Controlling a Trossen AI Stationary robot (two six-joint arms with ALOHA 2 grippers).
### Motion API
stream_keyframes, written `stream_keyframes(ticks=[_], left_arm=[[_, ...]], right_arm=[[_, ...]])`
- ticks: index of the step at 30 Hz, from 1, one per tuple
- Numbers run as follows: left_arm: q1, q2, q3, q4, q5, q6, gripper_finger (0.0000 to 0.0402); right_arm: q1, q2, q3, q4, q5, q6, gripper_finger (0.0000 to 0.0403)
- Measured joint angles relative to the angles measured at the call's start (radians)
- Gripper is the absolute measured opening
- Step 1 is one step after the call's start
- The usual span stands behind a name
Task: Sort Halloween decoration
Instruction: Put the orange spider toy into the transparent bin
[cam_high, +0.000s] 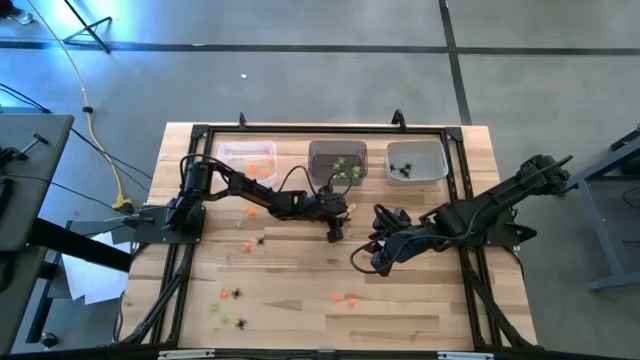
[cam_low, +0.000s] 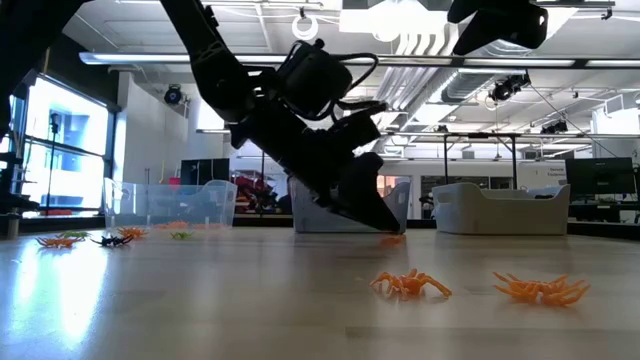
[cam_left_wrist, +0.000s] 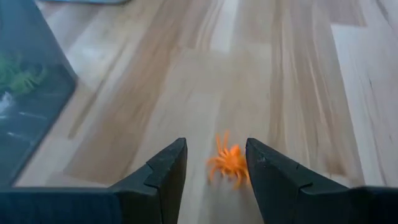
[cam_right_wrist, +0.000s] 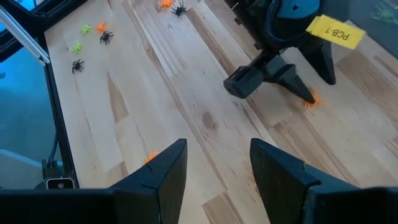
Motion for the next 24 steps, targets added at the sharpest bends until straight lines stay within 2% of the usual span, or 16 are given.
stream_keyframes(ticks=[16,20,24], left_arm=[[-0.016,0.001,0.004,-0.082,0.028,-0.004,0.0148],[-0.016,0.003,0.003,-0.071,0.028,-0.023,0.0125],[-0.016,0.003,0.003,-0.073,0.028,-0.028,0.0085]], right_arm=[[0.000,0.000,0.000,0.000,0.000,0.000,0.0171],[0.000,0.000,0.000,0.000,0.000,0.000,0.0171],[0.000,0.000,0.000,0.000,0.000,0.000,0.0171]])
